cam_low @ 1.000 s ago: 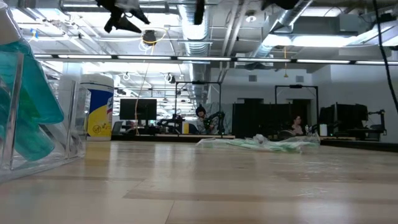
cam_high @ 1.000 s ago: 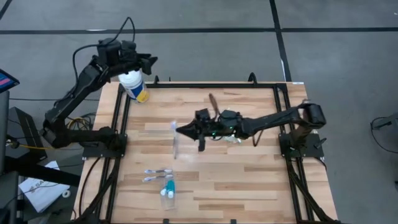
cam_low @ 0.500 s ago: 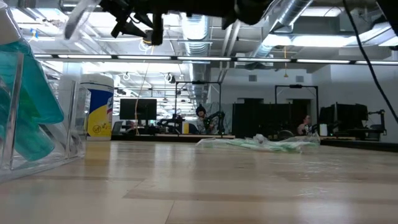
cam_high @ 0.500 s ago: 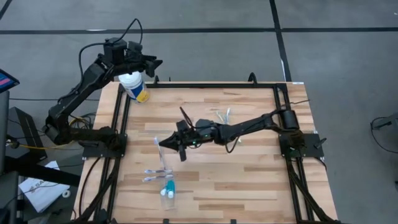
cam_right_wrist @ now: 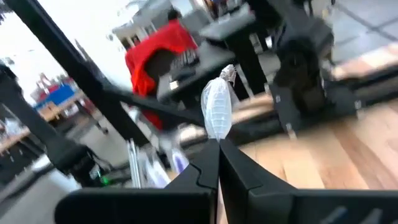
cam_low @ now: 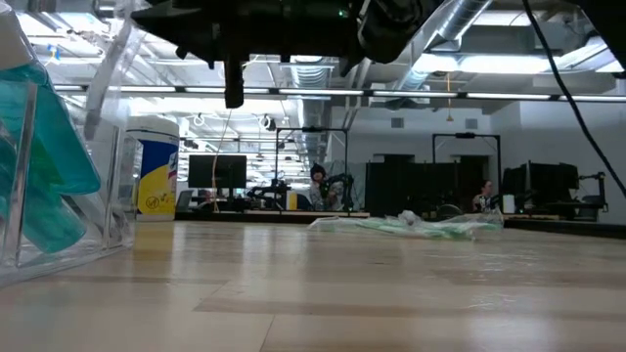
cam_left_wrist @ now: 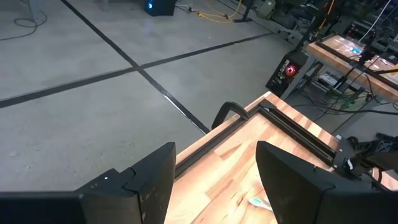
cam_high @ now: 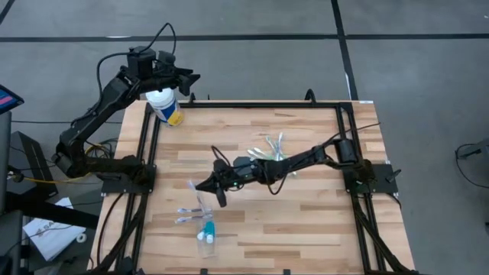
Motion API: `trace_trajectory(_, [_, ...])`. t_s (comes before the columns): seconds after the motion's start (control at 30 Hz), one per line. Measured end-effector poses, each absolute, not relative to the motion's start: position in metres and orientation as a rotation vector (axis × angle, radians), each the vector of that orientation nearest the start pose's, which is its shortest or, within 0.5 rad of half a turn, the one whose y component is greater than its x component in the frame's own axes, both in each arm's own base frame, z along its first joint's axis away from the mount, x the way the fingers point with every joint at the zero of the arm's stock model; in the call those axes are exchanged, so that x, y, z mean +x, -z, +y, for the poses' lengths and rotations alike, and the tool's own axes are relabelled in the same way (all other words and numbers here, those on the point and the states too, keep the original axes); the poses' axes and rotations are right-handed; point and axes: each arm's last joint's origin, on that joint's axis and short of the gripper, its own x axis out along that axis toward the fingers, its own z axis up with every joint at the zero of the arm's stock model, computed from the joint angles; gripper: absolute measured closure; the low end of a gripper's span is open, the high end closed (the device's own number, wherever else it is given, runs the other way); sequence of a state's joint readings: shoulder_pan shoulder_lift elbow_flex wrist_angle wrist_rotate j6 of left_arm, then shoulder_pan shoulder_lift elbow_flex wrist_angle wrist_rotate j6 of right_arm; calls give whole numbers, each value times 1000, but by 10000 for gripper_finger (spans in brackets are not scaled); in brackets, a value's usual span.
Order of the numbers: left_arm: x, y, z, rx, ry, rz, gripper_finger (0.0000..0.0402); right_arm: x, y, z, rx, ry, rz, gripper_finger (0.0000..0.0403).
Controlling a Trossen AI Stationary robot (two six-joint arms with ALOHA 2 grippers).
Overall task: Pick & Place toothbrushing station
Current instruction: Put the purple toothbrush into the transparent organizer
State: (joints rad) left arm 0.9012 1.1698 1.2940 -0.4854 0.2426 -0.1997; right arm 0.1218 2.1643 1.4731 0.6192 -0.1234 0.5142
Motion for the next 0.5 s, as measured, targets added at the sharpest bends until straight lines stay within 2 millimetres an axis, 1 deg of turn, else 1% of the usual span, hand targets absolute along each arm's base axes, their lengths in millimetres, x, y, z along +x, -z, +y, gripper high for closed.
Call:
trace_trajectory(0.3, [156,-403,186,-382,-682,244,183,484,-193,64,433,-217,220,403])
trace_trajectory(0.43, [156,-403,186,-376,-681,242,183,479,-180,64,430,-205,277,403])
trace_trajectory(0.5, [156,-403,186,-376,-681,241,183,478,-178,64,419,-204,288,403])
